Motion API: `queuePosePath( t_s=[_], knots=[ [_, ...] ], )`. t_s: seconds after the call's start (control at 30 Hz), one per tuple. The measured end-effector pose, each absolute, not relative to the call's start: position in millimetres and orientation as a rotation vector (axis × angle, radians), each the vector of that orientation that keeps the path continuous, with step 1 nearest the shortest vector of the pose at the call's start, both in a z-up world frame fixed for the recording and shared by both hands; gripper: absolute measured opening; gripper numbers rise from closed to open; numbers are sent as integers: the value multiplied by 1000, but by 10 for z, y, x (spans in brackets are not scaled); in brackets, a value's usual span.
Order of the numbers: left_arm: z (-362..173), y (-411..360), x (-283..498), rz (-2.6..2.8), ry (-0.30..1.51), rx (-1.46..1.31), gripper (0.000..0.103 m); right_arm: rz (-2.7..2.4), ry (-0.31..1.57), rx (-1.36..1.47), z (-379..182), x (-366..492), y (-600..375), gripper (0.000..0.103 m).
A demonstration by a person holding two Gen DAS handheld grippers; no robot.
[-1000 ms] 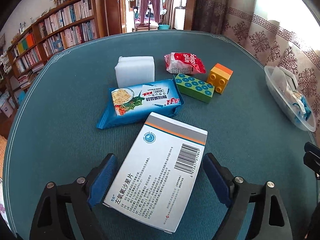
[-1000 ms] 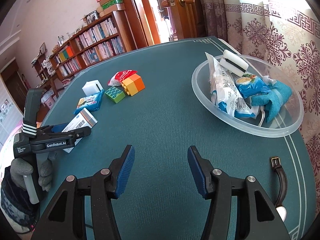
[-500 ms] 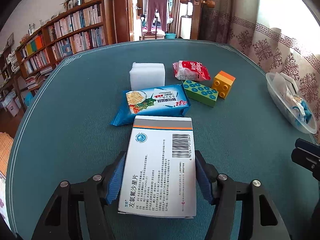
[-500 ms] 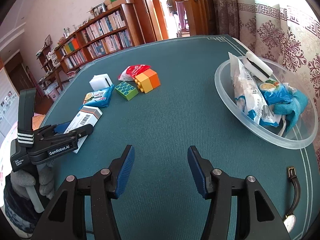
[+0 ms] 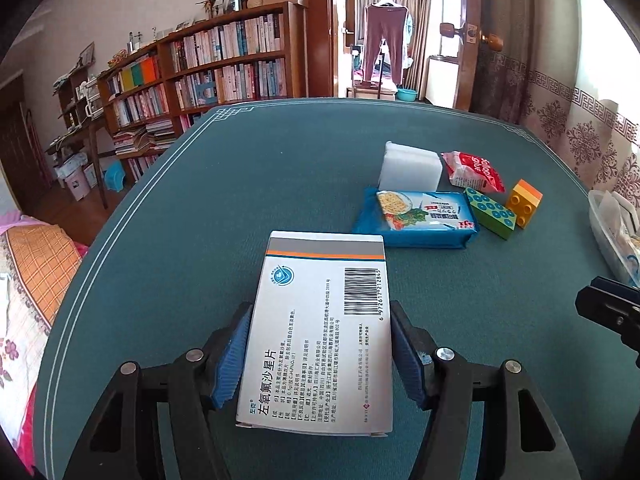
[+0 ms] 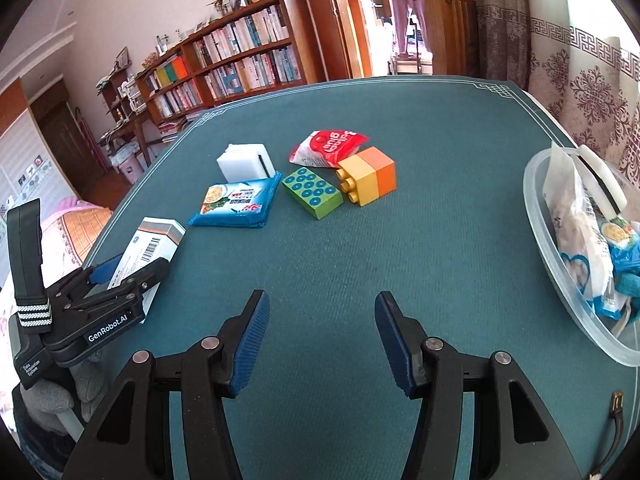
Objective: Organize objects
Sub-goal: 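Grasp the white medicine box with the left gripper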
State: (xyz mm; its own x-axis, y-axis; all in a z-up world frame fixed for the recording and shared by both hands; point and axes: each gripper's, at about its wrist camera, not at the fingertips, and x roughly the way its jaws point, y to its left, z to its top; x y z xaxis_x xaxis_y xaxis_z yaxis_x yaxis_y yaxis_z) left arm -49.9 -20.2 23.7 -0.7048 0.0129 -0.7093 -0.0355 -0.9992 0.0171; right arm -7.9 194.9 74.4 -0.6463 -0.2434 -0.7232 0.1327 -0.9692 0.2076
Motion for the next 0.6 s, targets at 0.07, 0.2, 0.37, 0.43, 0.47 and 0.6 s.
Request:
queuePosePath(
  t_s=[0.07,0.2,0.37,0.43,0.47,0.6],
  knots=[
    [228,-259,-491,2910,37,-1204,68,-2650,-190,1188,756,-159,1874,57],
    [206,-340,-456,2935,1,-1214,67,-2612,-143,1150,800,-370,1698,57],
    [198,-346,-435,2948,-1,-1202,68,-2568,-67,1097,860,-677,1463,57],
    [190,-344,-431,2946,-3,-1204,68,-2542,-57,1097,849,-808,1382,57],
    [186,-362,-443,2945,-10,-1206,68,-2529,-54,1097,845,-866,1345,57],
    [179,-398,-450,2945,-37,-1213,68,-2496,-18,1095,841,-1078,1206,57]
  ],
)
